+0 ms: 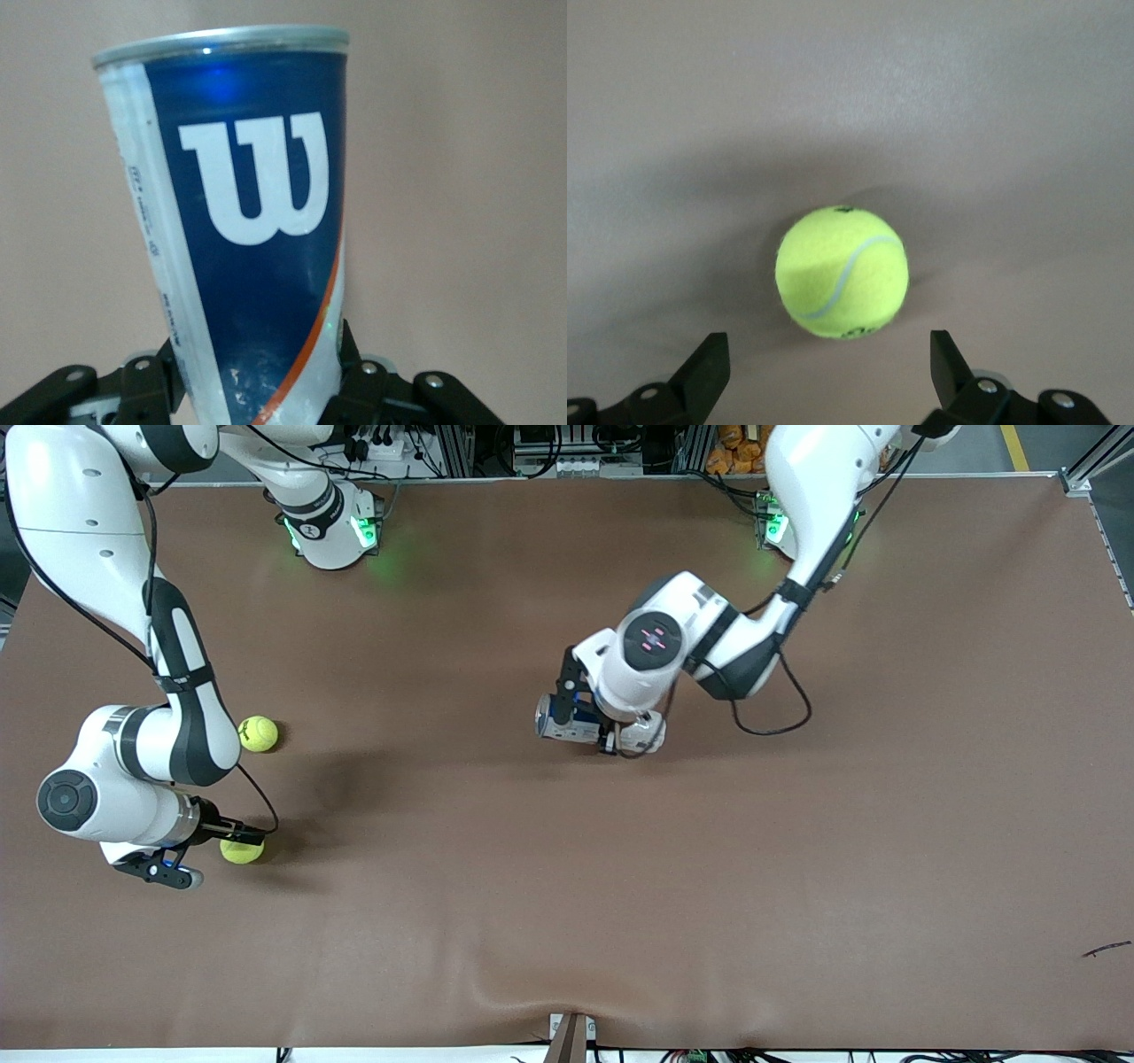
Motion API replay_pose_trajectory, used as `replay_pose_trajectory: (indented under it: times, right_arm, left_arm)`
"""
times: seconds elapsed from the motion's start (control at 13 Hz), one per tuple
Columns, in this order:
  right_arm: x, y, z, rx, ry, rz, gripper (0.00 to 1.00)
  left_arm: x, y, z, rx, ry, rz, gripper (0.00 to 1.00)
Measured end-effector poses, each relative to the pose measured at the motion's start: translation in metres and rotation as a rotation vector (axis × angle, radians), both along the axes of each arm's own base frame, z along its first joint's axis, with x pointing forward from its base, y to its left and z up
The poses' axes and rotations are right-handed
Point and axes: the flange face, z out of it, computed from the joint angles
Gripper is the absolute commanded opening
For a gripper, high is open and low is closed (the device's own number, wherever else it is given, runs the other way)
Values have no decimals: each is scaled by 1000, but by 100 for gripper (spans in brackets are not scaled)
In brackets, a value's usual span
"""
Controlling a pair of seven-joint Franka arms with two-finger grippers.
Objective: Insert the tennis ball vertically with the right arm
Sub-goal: 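Lift the upright can with the left gripper while the right gripper grasps a ball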
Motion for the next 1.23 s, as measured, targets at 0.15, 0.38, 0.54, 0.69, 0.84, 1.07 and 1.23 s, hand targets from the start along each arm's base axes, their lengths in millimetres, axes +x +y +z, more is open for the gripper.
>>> replay_pose_trajectory:
  times: [0.15, 0.38, 0.54, 0.69, 0.84, 1.07, 1.23]
  right_arm:
    - [3, 0, -7, -3, -27, 1, 100]
    - [4, -1, -26, -6, -37, 2, 100]
    - [2, -4, -36, -7, -26, -1, 100]
    - [2, -8, -39, -8, -28, -7, 100]
    - [4, -9, -38, -10, -39, -8, 100]
    - [4, -10, -37, -11, -48, -10, 92]
    - [4, -11, -38, -11, -48, -10, 80]
  left_arm:
    - [19, 6, 1, -95, 24, -11, 64]
    - [33, 3, 2, -220, 17, -23, 64]
    - [38, 1, 3, -336, 28, -33, 64]
    - [43, 1, -3, -432, 29, -34, 64]
    - [48, 2, -11, -529, 14, -15, 64]
    - [48, 0, -33, -710, 38, 22, 64]
    - [44, -4, -59, -837, 54, 57, 64]
